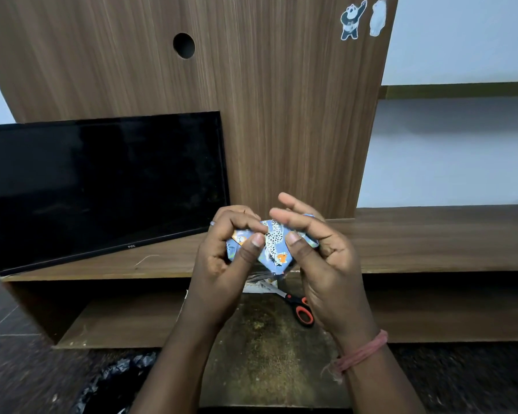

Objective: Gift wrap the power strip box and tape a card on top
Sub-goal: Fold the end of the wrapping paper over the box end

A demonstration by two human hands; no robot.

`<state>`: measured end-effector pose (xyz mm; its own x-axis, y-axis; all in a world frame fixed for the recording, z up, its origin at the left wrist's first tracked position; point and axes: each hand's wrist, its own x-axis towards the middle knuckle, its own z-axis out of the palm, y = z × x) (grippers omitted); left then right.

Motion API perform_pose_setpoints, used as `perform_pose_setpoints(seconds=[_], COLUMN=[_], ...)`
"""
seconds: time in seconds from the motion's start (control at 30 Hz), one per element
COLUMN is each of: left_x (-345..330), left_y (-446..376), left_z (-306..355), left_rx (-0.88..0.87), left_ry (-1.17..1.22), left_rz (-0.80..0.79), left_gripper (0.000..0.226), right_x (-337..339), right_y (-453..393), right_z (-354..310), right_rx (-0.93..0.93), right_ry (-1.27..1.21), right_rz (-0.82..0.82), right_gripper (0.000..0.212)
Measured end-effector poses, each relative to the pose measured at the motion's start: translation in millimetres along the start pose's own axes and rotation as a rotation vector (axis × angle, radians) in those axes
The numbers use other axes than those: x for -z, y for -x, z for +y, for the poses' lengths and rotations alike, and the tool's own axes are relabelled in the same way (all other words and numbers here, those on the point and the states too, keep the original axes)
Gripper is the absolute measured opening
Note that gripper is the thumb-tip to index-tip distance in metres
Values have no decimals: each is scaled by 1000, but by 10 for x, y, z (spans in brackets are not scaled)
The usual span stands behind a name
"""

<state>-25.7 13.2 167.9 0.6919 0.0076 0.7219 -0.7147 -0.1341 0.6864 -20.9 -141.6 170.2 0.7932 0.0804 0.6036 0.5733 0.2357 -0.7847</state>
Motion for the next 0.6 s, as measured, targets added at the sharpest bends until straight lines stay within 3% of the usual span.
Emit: perform_pose_setpoints(seconds=[0.1,0.37,0.6], left_x=[37,151,220], left_y=[0,-24,-20], left_z=[-1,83,41], left_rx=[55,14,34], left_ry=[67,-66,-83], left_rz=[-45,-187,-153], left_gripper=[13,33,31], right_x=[6,36,210], right_y=[-3,-19,-37], right_z=[-4,-99,-215], right_rx=[-1,48,59], right_ry=[-7,301,577], right_rz=[-43,-99,-293], right_gripper=[36,35,48])
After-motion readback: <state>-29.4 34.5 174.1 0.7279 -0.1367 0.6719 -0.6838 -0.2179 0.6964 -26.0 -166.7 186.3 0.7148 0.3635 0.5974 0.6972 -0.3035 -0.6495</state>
